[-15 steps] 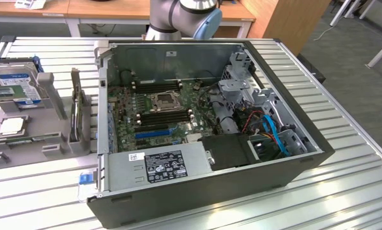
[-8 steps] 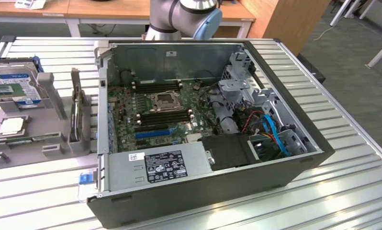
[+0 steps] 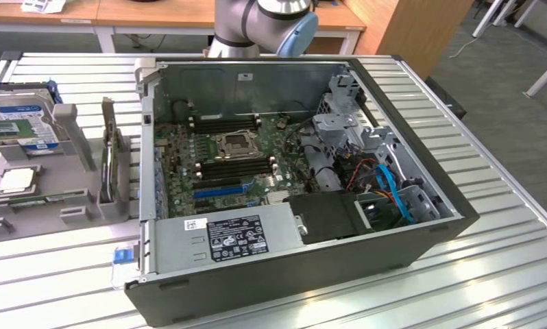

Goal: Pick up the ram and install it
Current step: 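Pick up the ram and move it above insertion slot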

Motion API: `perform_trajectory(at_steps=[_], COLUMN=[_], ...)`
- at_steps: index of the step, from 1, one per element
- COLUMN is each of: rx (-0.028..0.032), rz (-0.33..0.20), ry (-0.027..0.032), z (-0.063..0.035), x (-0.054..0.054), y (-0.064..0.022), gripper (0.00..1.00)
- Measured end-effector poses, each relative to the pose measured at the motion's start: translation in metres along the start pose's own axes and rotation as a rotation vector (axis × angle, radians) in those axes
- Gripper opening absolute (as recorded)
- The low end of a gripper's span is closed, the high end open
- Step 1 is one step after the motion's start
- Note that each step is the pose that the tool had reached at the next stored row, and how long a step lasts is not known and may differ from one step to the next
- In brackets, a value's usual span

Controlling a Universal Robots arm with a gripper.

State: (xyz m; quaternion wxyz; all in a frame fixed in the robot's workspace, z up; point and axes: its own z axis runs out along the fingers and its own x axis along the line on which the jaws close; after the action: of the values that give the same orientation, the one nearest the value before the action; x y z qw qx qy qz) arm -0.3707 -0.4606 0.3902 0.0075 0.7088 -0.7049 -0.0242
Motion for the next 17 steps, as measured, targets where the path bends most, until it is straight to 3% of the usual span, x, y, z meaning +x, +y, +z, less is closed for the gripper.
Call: perform_trajectory(at_steps=[17], rx=[0.0001], rz=[0.0], ry=[-0.0001], z=[-0.0007], x=[0.0], y=[-0.0164], gripper=[0.12])
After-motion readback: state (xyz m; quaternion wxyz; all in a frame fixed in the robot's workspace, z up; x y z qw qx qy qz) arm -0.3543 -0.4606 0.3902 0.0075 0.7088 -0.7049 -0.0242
